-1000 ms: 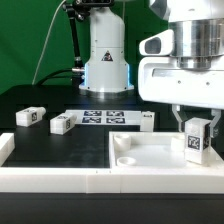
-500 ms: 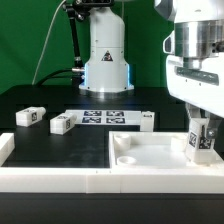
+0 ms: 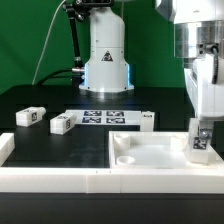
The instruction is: Assemble one leg
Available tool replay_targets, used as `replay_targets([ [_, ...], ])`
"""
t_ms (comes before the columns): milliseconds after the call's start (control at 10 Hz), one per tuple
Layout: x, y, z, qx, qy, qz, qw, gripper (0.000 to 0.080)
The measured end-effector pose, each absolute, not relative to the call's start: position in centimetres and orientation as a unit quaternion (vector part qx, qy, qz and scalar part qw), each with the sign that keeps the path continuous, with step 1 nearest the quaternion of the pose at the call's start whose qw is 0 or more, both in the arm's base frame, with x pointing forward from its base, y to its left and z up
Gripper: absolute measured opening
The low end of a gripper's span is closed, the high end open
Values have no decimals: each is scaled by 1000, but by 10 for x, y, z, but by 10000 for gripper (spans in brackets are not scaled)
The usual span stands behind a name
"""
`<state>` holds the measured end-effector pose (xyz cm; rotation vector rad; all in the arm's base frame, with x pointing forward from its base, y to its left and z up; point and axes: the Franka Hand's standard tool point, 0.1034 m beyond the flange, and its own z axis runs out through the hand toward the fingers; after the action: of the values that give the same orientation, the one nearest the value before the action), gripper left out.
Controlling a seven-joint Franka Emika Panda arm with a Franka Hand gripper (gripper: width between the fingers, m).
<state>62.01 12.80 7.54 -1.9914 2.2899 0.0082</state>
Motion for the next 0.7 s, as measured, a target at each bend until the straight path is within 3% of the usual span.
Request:
replay_targets([
  [100, 620, 128, 75, -675, 736, 1, 53, 536],
  [200, 620, 127, 76, -699, 713, -1, 54, 536],
  [300, 620, 127, 76, -738, 672, -4, 53, 624],
  [700, 621, 131, 77, -881, 471, -17, 48, 649],
])
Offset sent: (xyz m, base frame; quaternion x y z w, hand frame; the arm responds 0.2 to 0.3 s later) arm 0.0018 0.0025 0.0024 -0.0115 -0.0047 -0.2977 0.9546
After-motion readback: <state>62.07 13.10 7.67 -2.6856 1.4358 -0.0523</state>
